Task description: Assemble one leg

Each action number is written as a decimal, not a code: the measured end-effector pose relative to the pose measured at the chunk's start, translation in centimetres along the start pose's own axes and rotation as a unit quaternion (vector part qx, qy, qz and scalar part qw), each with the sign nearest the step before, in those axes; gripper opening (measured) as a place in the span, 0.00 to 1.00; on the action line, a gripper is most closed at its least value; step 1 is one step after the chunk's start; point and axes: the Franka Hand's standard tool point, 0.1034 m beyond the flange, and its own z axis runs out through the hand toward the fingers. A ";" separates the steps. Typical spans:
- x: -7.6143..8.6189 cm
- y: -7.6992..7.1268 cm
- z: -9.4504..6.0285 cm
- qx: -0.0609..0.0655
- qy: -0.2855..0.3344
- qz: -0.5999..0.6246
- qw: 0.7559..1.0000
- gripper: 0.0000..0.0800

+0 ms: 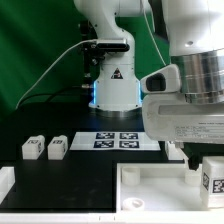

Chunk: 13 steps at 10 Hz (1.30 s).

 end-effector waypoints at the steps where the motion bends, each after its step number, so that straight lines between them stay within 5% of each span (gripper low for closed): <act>1: 0.0 0.1 0.0 0.000 0.000 -0.057 0.998 0.81; 2: 0.1 0.1 0.0 -0.001 0.001 -0.103 0.995 0.81; 3: 0.4 0.1 0.0 -0.017 0.010 -0.202 0.979 0.81; 5: 0.4 0.2 0.0 -0.017 0.010 -0.222 0.975 0.81; 8: 0.5 0.2 0.0 -0.017 0.011 -0.201 0.979 0.38; 10: 0.6 0.3 -0.1 -0.014 0.013 -0.121 0.992 0.38; 12: 0.6 0.7 0.0 0.013 0.029 0.097 0.995 0.38; 13: 0.5 0.8 0.0 0.017 0.025 0.180 0.983 0.38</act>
Offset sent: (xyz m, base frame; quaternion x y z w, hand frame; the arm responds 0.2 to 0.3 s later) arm 0.0000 0.0000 0.0000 0.0000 0.0000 -0.1790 0.9838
